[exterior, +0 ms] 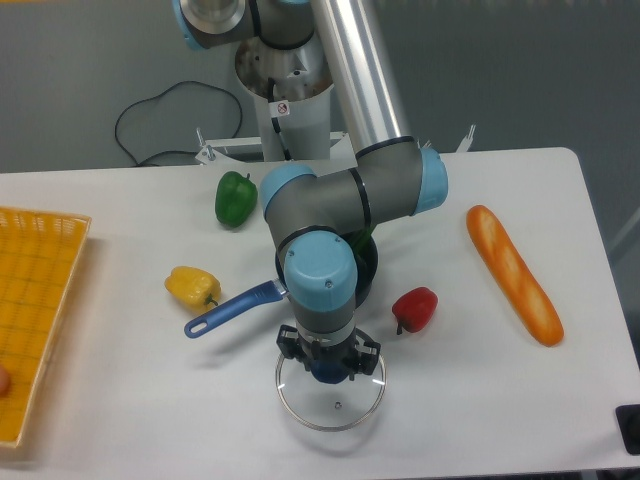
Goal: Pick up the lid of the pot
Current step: 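Lift the glass lid by its knob off the table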
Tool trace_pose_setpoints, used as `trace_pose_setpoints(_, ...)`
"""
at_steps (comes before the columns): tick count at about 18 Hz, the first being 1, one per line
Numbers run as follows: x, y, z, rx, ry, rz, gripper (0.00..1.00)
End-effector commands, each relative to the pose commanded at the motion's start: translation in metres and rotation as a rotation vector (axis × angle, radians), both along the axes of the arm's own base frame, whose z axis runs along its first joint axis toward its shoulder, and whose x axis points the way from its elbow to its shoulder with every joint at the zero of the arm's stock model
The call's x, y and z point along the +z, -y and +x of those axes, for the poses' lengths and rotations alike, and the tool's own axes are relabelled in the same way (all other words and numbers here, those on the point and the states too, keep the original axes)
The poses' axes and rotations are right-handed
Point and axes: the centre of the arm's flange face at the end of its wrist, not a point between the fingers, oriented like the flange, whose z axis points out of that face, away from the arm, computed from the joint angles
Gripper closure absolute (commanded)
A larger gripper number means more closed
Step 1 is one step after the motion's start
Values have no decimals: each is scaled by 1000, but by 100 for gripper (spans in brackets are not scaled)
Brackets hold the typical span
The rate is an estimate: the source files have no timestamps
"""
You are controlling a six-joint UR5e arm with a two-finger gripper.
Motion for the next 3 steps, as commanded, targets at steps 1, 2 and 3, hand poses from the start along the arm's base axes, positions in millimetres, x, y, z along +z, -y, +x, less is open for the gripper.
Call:
trace_pose_setpoints(1,0,-1,-1,0,-1,1,45)
trace_pose_setpoints(2,0,-2,-2,0,-2,2,45)
trace_pose_setpoints(3,-1,-2,-2,2,-1,1,45)
